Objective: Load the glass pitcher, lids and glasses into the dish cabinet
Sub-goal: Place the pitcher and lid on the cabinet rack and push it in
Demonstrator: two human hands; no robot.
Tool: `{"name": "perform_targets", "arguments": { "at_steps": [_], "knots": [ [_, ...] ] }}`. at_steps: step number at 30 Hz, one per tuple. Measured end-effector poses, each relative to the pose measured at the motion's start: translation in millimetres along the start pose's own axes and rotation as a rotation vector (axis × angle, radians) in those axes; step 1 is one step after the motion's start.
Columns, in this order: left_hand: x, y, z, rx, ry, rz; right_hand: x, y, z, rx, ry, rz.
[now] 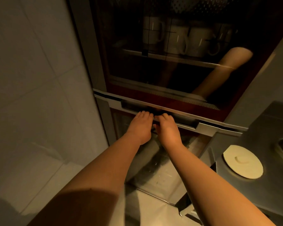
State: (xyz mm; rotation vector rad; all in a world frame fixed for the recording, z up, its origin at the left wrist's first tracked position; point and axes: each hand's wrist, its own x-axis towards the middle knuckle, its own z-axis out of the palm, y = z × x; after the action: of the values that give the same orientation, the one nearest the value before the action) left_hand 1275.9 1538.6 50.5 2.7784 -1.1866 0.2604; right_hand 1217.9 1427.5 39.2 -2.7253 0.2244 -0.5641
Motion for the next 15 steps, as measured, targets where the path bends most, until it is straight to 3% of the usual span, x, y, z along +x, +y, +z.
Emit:
{"name": "perform_targets", "arguments": {
  "at_steps": [15],
  "knots": [
    [-21.0,6.2,-3.5,-0.045,0.087,-0.038,-13.1,-5.0,-1.2,0.056,0.100,-0.005]
  ]
}}
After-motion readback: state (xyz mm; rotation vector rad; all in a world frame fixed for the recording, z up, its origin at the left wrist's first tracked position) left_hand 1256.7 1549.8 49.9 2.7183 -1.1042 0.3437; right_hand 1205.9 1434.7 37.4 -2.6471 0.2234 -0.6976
